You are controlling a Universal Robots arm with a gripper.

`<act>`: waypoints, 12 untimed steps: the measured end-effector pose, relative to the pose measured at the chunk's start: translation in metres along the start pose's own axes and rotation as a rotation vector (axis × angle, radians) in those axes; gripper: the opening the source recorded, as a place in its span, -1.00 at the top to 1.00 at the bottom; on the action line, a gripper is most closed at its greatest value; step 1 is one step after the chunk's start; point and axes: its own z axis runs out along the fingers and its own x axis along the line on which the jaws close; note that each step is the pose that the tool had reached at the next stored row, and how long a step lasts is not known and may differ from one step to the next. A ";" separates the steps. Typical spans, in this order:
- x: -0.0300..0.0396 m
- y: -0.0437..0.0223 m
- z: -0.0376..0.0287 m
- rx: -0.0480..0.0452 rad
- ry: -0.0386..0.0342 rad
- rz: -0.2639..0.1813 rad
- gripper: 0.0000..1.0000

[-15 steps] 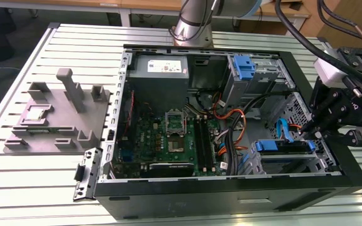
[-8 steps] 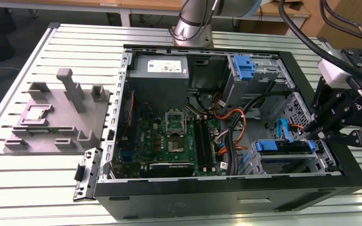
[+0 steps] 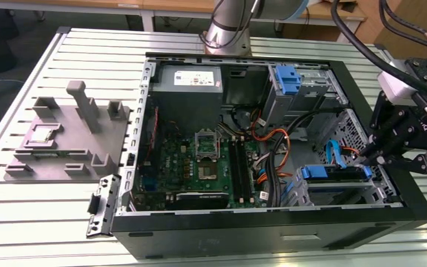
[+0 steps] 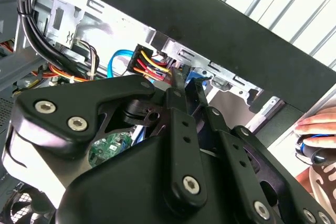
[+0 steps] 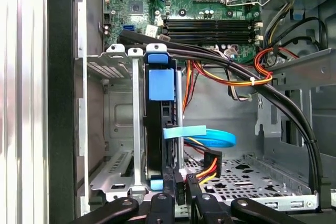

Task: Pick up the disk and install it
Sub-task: 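Insert the second disk wire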

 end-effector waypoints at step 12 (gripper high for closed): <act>-0.0018 -0.0025 0.0001 0.0000 0.0000 0.000 0.53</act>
